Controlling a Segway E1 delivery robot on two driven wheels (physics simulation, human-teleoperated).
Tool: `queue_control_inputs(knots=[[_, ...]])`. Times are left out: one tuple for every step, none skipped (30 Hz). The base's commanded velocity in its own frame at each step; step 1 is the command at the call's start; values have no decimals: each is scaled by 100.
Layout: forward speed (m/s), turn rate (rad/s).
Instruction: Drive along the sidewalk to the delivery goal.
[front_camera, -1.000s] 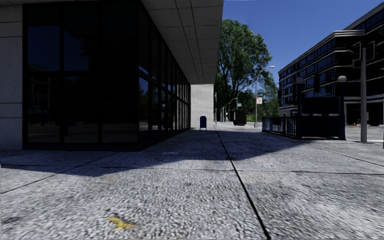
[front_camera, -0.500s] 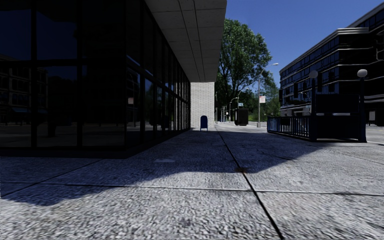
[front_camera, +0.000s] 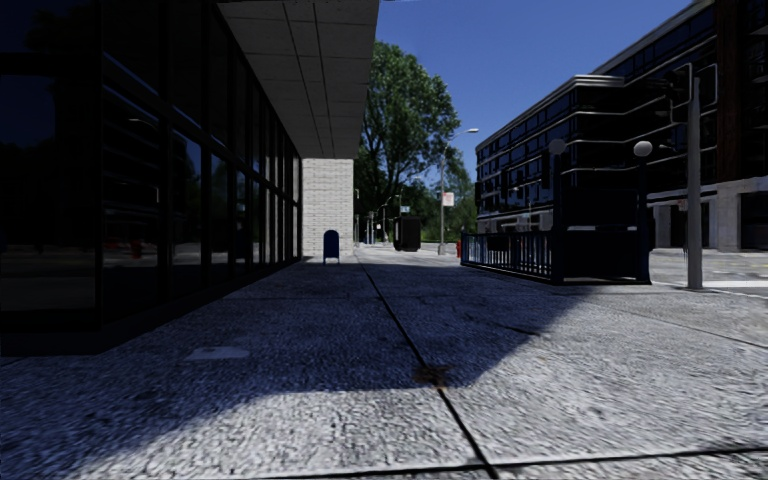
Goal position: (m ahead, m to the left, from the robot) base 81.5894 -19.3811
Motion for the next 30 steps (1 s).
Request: queue_control_inputs(knots=[[180,-105],[180,-105],[180,-105],[180,-105],[180,-105],[180,-105],[180,-105],[180,-105],[180,-105],[180,-105],[180,-105],[180,-105],[180,-104],[180,-32],[180,-10],[180,-2],[180,-2],[180,0],[180,0],[180,0],[180,0],[180,0],[180,0],[180,0],[180,0],[180,0],[180,0],[180,0],[180,0],[180,-36]])
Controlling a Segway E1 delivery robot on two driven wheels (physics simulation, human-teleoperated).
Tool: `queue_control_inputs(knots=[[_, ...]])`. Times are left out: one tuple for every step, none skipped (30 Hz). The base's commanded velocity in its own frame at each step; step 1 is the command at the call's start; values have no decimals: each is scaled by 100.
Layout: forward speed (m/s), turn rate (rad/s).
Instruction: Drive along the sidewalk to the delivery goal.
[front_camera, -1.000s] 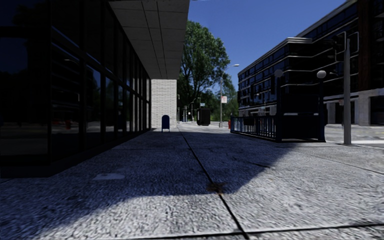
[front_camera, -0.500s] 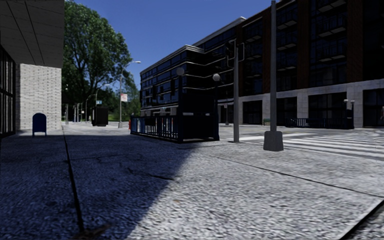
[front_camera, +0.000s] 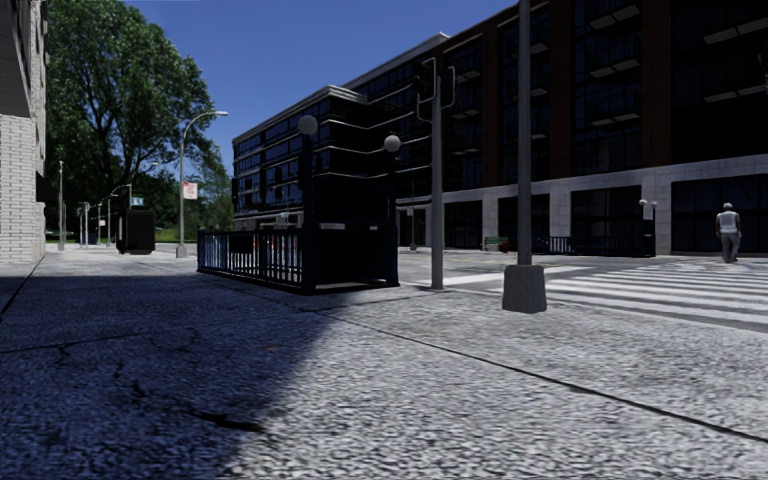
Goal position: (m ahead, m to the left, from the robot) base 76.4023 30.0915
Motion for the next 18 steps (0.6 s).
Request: queue_control_inputs(knots=[[180,-78],[180,-98],[180,-98],[180,-120],[180,-120],[180,-120],[180,-120],[180,-120],[180,-120],[180,-120],[180,-120],[180,-120],[180,-120],[180,-120],[180,-120],[180,-120],[180,-120],[180,-120]])
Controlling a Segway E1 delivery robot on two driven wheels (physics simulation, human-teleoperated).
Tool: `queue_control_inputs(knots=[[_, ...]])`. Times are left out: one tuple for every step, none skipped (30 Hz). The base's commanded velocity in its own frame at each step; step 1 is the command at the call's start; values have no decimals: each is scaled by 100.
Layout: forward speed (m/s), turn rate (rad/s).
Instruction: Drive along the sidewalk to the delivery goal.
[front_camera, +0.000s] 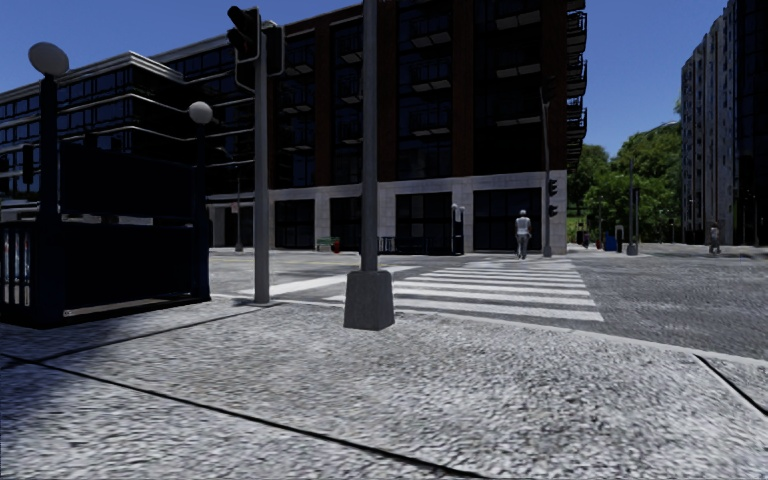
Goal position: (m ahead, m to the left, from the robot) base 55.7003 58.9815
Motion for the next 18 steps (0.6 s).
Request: queue_control_inputs(knots=[[180,-120],[180,-106],[180,-90],[180,-76],[180,-3],[180,0],[180,0],[180,0],[180,0],[180,0],[180,0],[181,0],[184,0],[188,0],[193,0],[193,0],[196,0],[200,0]])
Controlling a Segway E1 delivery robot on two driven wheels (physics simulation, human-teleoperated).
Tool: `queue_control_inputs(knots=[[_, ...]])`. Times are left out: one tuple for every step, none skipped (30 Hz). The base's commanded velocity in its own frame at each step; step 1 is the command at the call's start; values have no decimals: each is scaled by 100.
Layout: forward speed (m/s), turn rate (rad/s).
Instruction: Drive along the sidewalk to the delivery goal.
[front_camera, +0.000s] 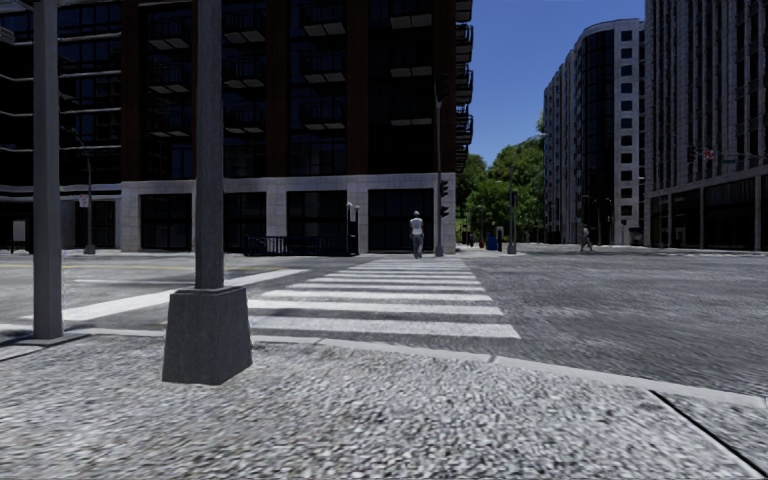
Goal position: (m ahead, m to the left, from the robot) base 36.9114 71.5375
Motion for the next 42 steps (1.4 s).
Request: queue_control_inputs(knots=[[200,0],[200,0],[200,0],[200,0],[200,0],[200,0],[200,-78],[200,-94],[200,-94],[200,-103],[200,-105],[200,-106],[200,-99],[200,-2],[200,-2],[200,0],[200,0],[200,0],[200,0],[200,0],[200,0],[200,0],[200,0],[200,0],[200,0],[200,0],[200,0],[200,0],[200,0],[200,0],[200,0],[200,0],[200,0],[200,0],[200,0],[200,0],[200,0],[200,0],[200,0],[200,0],[200,0],[200,0]])
